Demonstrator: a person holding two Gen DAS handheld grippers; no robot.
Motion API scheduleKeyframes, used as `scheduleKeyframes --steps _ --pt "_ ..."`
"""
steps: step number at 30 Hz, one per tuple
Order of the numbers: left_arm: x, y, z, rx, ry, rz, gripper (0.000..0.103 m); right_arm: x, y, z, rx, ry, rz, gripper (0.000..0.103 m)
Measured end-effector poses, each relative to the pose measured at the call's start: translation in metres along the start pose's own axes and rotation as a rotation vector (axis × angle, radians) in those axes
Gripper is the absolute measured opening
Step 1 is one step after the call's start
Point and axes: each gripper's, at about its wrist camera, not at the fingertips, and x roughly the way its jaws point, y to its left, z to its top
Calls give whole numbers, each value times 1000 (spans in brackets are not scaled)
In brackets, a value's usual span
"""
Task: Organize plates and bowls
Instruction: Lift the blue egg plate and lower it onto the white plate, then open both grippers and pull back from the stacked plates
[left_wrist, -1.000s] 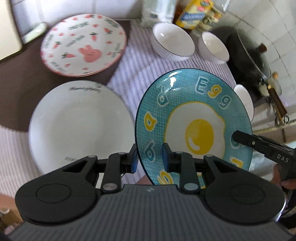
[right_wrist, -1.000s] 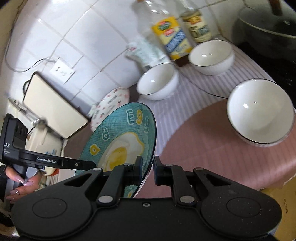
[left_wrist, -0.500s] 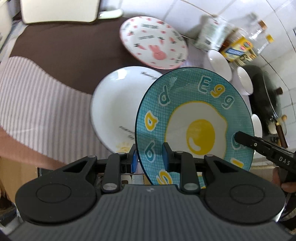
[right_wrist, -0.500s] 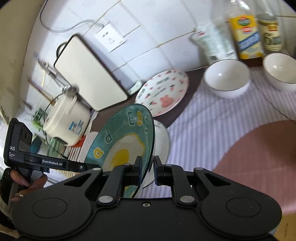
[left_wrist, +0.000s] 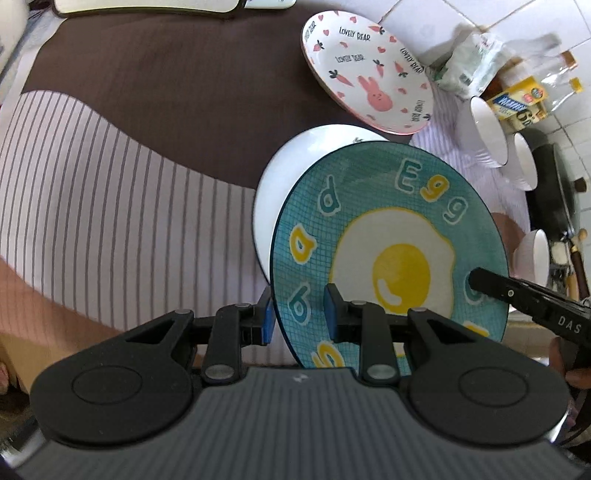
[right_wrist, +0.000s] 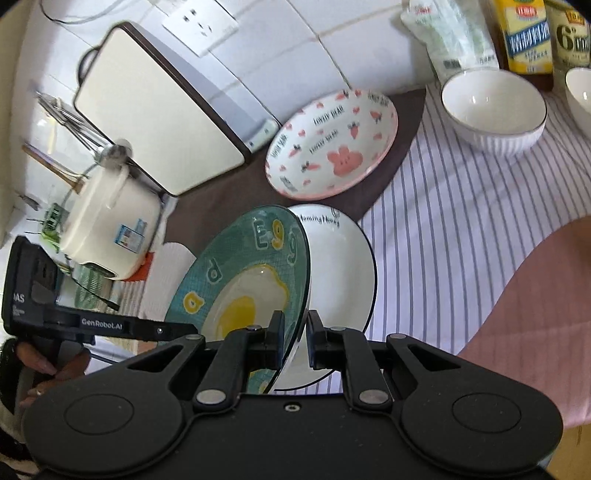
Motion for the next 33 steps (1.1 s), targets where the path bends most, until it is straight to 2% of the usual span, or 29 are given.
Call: scheduleKeyframes --steps 7,20,25,33 --pt "22 10 17 50 57 31 25 28 -3 -14 66 2 -48 17" --pt "36 -2 40 147 130 90 25 44 -8 -17 139 14 -118 17" --pt "39 -5 35 179 140 119 24 49 1 -11 92 34 -170 17" --pt "42 -11 33 204 126 142 23 56 21 -7 -33 50 -311 26"
